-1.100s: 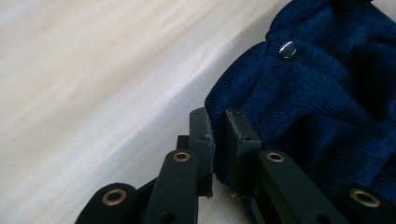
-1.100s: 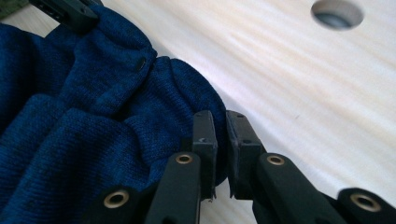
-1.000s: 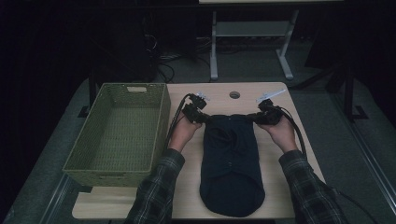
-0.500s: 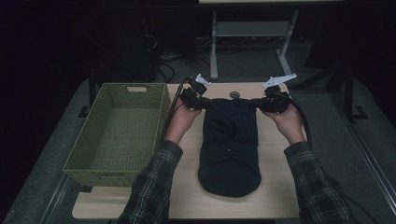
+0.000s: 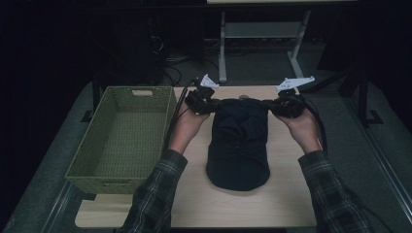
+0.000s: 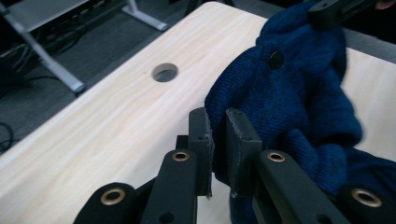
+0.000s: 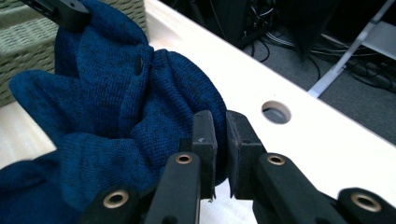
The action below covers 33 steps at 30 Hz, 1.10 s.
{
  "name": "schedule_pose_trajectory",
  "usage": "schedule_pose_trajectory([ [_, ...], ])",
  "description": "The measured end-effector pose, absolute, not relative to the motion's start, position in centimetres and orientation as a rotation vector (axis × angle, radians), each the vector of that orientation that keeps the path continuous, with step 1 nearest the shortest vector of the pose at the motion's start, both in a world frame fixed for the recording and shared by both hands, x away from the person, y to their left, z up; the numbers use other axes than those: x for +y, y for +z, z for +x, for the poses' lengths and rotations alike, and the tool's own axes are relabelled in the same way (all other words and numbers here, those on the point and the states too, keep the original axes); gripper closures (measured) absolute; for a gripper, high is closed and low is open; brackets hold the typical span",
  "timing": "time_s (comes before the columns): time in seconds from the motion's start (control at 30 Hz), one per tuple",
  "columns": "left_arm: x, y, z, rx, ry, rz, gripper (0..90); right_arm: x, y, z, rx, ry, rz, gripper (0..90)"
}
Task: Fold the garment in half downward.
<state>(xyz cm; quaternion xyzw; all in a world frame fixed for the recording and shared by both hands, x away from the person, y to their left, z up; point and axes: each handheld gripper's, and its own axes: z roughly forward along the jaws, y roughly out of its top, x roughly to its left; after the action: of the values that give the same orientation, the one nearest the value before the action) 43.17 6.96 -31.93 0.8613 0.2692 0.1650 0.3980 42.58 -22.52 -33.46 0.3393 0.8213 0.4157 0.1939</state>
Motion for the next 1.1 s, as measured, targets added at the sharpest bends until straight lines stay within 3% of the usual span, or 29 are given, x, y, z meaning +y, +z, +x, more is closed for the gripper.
schedule_pose_trajectory([
  [0.3, 7.1, -33.2, 40.4, 0.625, 0.411, 2.215, 81.2, -22.6, -35.1, 39.0, 2.311, 1.181, 0.89, 82.2],
  [1.1, 8.3, -36.3, 36.5, 0.589, 0.296, 2.299, 81.0, -21.8, -38.3, 33.7, 2.4, 1.197, 0.859, 80.9],
])
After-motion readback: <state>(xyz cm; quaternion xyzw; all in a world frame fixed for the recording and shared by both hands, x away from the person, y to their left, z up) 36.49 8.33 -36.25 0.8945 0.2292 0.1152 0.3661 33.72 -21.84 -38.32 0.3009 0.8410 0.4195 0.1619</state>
